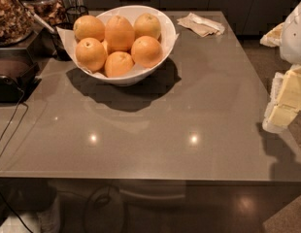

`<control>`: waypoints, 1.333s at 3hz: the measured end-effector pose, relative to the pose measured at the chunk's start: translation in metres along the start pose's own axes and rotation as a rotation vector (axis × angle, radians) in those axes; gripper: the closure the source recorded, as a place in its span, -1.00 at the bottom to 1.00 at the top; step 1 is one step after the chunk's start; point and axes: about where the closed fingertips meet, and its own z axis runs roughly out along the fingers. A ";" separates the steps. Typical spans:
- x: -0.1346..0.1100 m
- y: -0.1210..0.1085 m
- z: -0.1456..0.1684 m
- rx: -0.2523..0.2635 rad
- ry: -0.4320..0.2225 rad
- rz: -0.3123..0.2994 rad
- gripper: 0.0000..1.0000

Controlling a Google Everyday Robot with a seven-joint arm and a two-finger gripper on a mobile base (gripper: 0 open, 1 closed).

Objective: Pick orange from white bowl

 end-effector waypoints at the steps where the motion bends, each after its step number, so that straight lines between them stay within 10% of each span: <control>1: 0.000 0.000 0.000 0.000 0.000 0.000 -1.00; 4: -0.058 -0.051 0.027 -0.074 0.011 0.166 -1.00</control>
Offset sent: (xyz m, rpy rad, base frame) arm 0.0261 0.0182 -0.0009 0.0518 0.0446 -0.1341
